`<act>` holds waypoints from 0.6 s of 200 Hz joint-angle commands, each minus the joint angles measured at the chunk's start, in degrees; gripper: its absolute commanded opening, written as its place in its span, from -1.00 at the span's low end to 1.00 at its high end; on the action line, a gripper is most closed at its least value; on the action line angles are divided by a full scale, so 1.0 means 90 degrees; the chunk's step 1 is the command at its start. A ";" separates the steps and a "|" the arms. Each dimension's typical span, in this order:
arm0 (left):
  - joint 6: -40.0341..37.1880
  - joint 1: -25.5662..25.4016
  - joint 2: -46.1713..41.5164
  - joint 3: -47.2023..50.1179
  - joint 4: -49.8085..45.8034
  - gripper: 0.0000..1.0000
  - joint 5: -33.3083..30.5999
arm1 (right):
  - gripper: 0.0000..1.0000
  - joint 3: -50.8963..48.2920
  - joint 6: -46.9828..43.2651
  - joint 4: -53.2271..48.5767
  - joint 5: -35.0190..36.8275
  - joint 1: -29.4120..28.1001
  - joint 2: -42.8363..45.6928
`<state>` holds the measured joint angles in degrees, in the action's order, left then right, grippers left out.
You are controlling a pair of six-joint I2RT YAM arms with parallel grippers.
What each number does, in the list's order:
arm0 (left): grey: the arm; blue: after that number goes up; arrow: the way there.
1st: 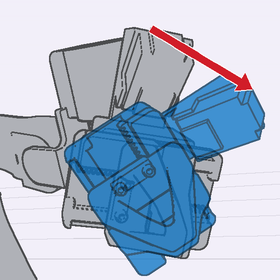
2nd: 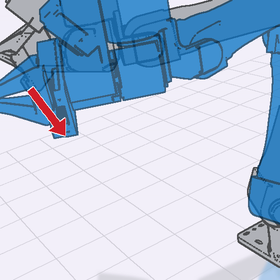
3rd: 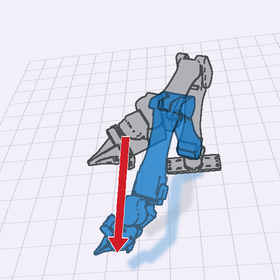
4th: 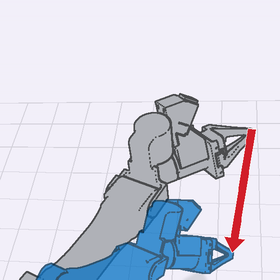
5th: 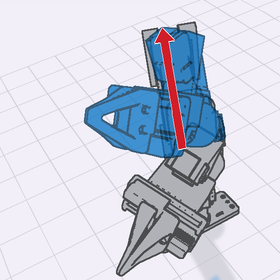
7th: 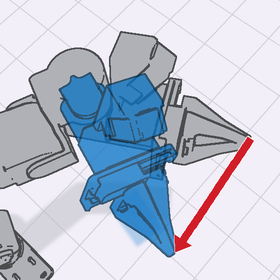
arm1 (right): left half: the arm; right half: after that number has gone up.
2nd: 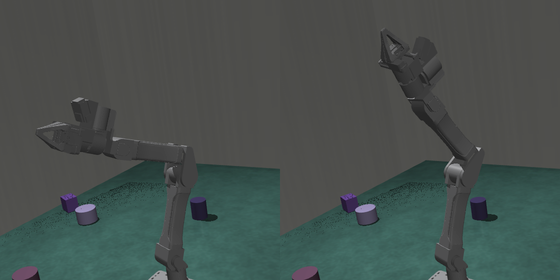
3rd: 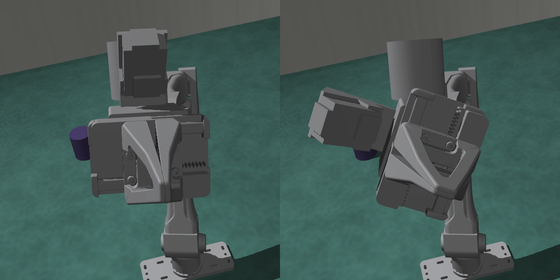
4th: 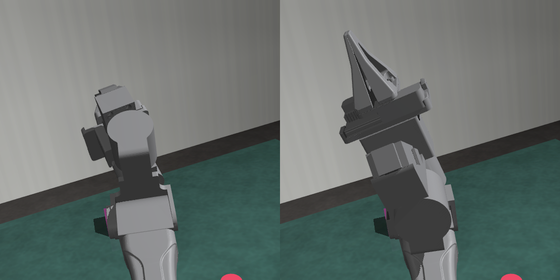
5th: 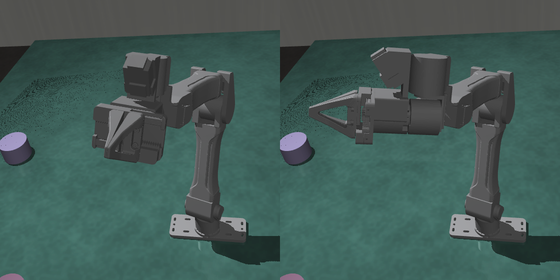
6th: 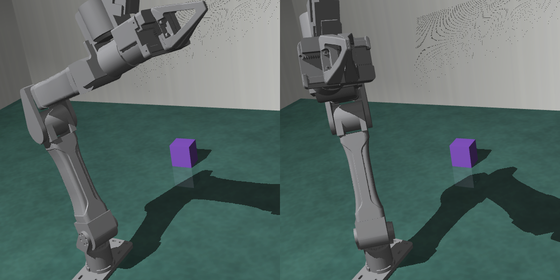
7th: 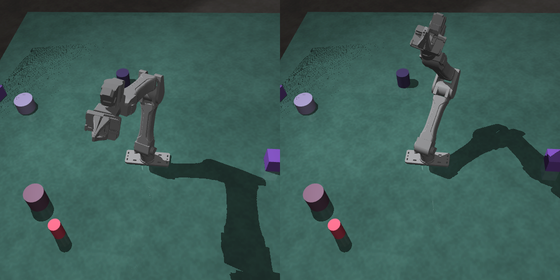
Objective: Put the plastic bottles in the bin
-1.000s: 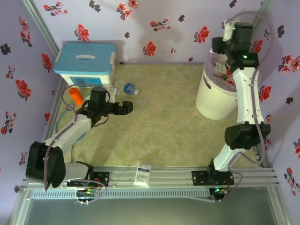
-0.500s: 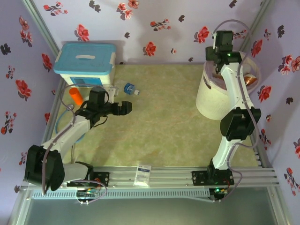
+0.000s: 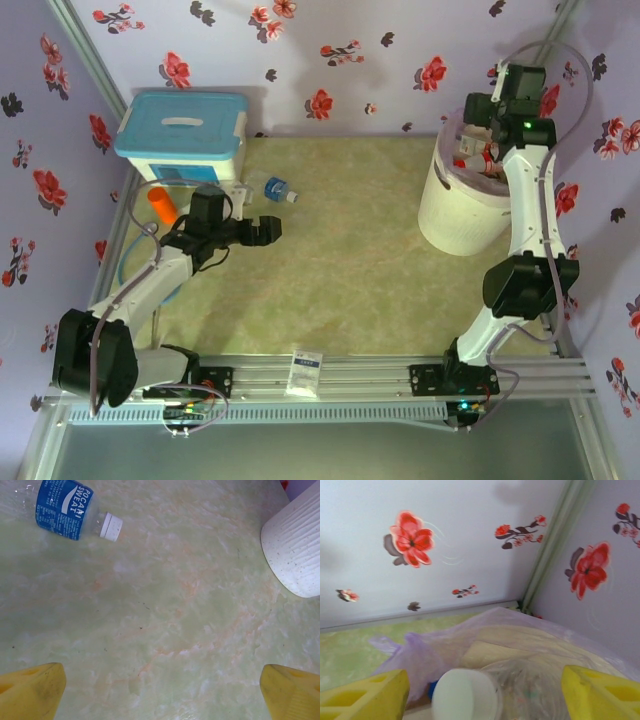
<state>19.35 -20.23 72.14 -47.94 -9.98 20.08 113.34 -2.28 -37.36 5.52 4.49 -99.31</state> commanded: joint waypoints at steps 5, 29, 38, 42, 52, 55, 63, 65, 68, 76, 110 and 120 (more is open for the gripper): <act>-0.0051 0.0041 -0.0051 -0.0093 -0.0120 0.99 -0.0118 | 0.56 0.0131 0.0366 -0.0135 -0.0486 0.0060 0.0102; -0.0061 0.0058 -0.0095 -0.0083 -0.0219 0.99 -0.0243 | 0.38 -0.0004 0.0733 -0.0118 -0.0836 0.0248 0.0024; -0.0059 0.0075 -0.0111 -0.0074 -0.0227 0.99 -0.0243 | 0.28 -0.0062 0.0853 -0.0126 -0.0954 0.0336 -0.0033; -0.0061 0.0077 -0.0106 -0.0073 -0.0233 0.99 -0.0244 | 0.27 -0.0080 0.0906 -0.0118 -0.1000 0.0380 -0.0056; -0.0061 0.0083 -0.0122 -0.0064 -0.0238 0.99 -0.0244 | 0.26 -0.0186 0.0989 -0.0094 -0.1086 0.0441 -0.0071; -0.0061 0.0084 -0.0124 -0.0071 -0.0239 0.99 -0.0244 | 0.26 -0.0225 0.1007 -0.0083 -0.1104 0.0461 -0.0063; -0.0059 0.0097 -0.0134 -0.0056 -0.0230 0.99 -0.0245 | 0.26 -0.0338 0.1032 -0.0007 -0.1144 0.0475 -0.0026; -0.0060 0.0099 -0.0134 -0.0062 -0.0234 0.99 -0.0245 | 0.26 -0.0390 0.1042 0.0029 -0.1157 0.0477 0.0002; -0.0068 0.0102 -0.0137 -0.0058 -0.0236 0.99 -0.0244 | 0.26 -0.0433 0.1057 0.0067 -0.1180 0.0474 0.0024; -0.0070 0.0108 -0.0145 -0.0062 -0.0230 0.99 -0.0246 | 0.26 -0.0485 0.1069 0.0108 -0.1222 0.0473 0.0069; 0.0028 0.0200 -0.0025 -0.0171 -0.0231 0.99 -0.0280 | 0.26 -0.0222 0.1102 -0.0078 -0.1367 0.0572 -0.0012; 0.0059 0.0248 0.0062 -0.0288 -0.0300 0.99 -0.0318 | 0.26 -0.0198 0.1122 -0.0106 -0.1448 0.0613 -0.0080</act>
<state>19.38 -19.25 72.14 -47.97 -11.29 18.37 109.56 6.15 -38.04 -4.80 9.17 -99.35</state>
